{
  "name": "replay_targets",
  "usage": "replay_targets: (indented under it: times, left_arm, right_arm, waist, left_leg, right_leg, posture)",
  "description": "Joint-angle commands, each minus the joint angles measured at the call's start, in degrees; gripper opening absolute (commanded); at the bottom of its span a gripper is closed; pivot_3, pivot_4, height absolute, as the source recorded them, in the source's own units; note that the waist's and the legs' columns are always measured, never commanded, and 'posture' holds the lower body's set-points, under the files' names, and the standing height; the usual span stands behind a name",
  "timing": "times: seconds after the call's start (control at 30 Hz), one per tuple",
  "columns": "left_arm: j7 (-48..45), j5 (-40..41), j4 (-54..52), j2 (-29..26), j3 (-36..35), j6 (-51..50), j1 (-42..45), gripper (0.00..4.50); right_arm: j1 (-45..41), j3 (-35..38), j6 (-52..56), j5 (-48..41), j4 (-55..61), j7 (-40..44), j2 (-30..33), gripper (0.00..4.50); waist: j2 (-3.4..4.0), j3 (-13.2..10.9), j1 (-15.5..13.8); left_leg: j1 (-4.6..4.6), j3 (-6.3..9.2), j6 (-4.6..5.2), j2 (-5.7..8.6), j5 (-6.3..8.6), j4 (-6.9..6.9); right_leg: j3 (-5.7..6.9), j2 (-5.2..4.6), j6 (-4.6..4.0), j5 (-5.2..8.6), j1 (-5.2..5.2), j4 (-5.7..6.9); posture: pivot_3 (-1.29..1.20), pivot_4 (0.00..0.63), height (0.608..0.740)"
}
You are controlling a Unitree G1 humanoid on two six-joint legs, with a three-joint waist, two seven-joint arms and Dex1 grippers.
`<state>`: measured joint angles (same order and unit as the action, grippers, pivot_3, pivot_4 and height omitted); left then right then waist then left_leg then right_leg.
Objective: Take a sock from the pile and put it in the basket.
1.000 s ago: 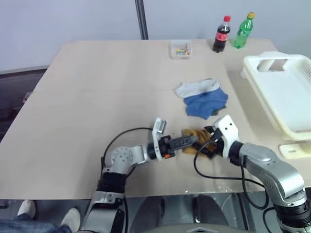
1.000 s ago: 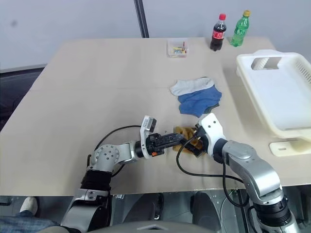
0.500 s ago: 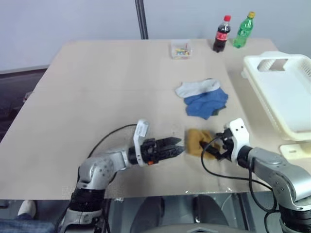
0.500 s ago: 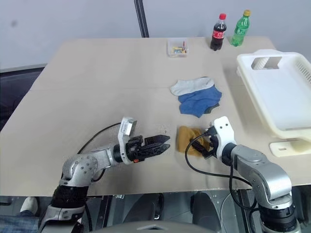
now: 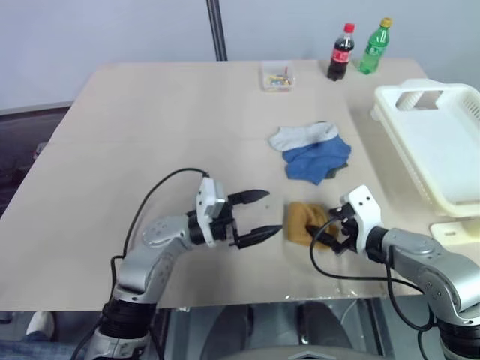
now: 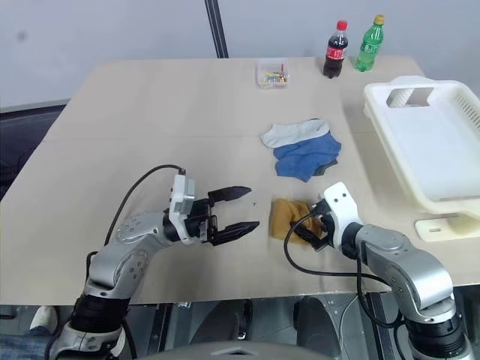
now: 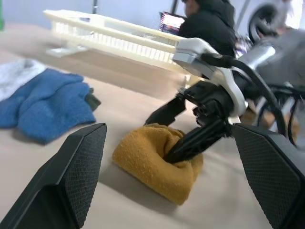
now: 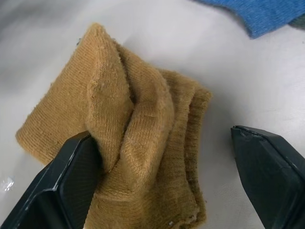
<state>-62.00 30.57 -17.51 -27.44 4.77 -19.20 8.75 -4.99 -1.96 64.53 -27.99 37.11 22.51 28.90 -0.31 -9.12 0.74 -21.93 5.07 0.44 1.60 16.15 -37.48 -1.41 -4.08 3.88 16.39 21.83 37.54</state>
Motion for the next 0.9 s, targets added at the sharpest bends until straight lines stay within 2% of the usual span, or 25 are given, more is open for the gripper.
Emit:
replay_targets:
  times: [0.03, 0.1, 0.2, 0.33, 0.37, 0.5, 0.53, 0.77, 0.9]
  left_arm:
    - [-1.04, -0.63, -2.2, -1.39, 0.28, 1.95, 0.21, 4.5]
    - [-0.98, -0.7, -1.71, -1.7, 0.45, 2.24, 0.41, 4.5]
    - [-1.28, -0.65, -1.29, -1.96, 0.81, 2.28, 0.24, 4.5]
    - [-1.36, -0.7, -1.11, -1.79, 1.2, 2.44, -0.01, 4.5]
    - [-1.24, -0.45, -1.13, -1.7, 1.17, 2.23, -0.06, 4.5]
    - [-1.14, -0.02, -1.29, -1.89, 0.88, 2.12, -0.18, 4.5]
    - [-1.14, 0.2, -1.37, -1.96, 0.7, 1.99, -0.2, 4.5]
    - [-1.53, 1.44, -2.46, -3.29, 0.0, 1.36, -0.76, 4.5]
    - [-0.89, 2.36, -3.33, -3.31, -0.54, 1.15, -0.32, 4.5]
  right_arm:
    - [1.66, -2.7, 0.58, 0.25, -2.21, 1.06, 1.16, 4.42]
    - [1.61, -2.91, 0.27, 0.62, -2.73, 0.72, 1.17, 4.42]
    - [1.58, -3.13, -0.47, 0.47, -3.29, 1.15, 1.05, 3.64]
    - [1.36, -3.48, -2.07, 0.75, -3.59, 1.51, 1.0, 1.96]
    - [1.27, -3.56, -2.32, 0.78, -3.62, 1.58, 1.03, 1.82]
    - [1.86, -3.56, -3.26, 0.83, -3.51, 1.9, 1.33, 0.16]
    - [1.98, -3.5, -3.48, 0.82, -3.5, 1.95, 1.36, 0.05]
    - [1.84, -3.43, -7.7, 1.29, -2.98, 4.29, 3.08, 0.05]
    - [-0.72, 0.13, -8.06, -1.45, -0.09, 6.41, 4.96, 0.05]
  waist:
    - [-0.01, 0.0, 0.0]
    - [-0.01, 0.01, 0.01]
    - [-0.03, 0.01, 0.02]
    - [-0.03, 0.02, 0.04]
    - [-0.03, 0.02, 0.05]
    - [-0.03, 0.02, 0.06]
    - [-0.03, 0.02, 0.06]
    - [-0.03, 0.02, 0.05]
    - [-0.02, -0.02, -0.01]
  left_leg:
    - [0.02, -0.01, 0.0, 0.0, 0.0, 0.0]
    - [0.06, 0.0, 0.02, 0.0, 0.01, 0.0]
    - [0.13, 0.01, 0.03, 0.0, 0.01, 0.0]
    - [0.15, 0.0, 0.03, -0.02, 0.01, 0.0]
    - [0.15, 0.0, 0.03, -0.02, 0.01, -0.01]
    - [0.17, 0.0, 0.03, -0.03, 0.01, -0.02]
    - [0.18, 0.0, 0.03, -0.03, 0.01, -0.03]
    - [0.18, 0.0, 0.03, -0.03, 0.01, -0.05]
    - [0.14, 0.01, 0.03, -0.02, 0.01, -0.06]
  right_leg:
    - [0.0, 0.0, 0.0, 0.0, -0.02, 0.0]
    - [0.01, 0.0, 0.0, 0.0, -0.07, 0.01]
    - [0.02, 0.02, 0.01, 0.0, -0.13, 0.02]
    - [0.02, 0.04, 0.01, 0.0, -0.13, 0.05]
    - [0.02, 0.04, 0.01, 0.0, -0.13, 0.06]
    - [0.02, 0.05, 0.01, 0.0, -0.14, 0.09]
    - [0.01, 0.05, 0.01, 0.0, -0.14, 0.11]
    - [0.02, 0.05, 0.01, 0.0, -0.14, 0.12]
    - [0.04, 0.04, 0.01, 0.0, -0.14, 0.11]
  posture:
    - [0.0, 0.15, 0.74]
    - [0.0, 0.15, 0.74]
    - [0.0, 0.15, 0.74]
    - [0.0, 0.15, 0.74]
    - [0.0, 0.15, 0.74]
    - [0.0, 0.15, 0.74]
    - [0.0, 0.15, 0.74]
    - [0.0, 0.15, 0.74]
    - [0.0, 0.15, 0.74]
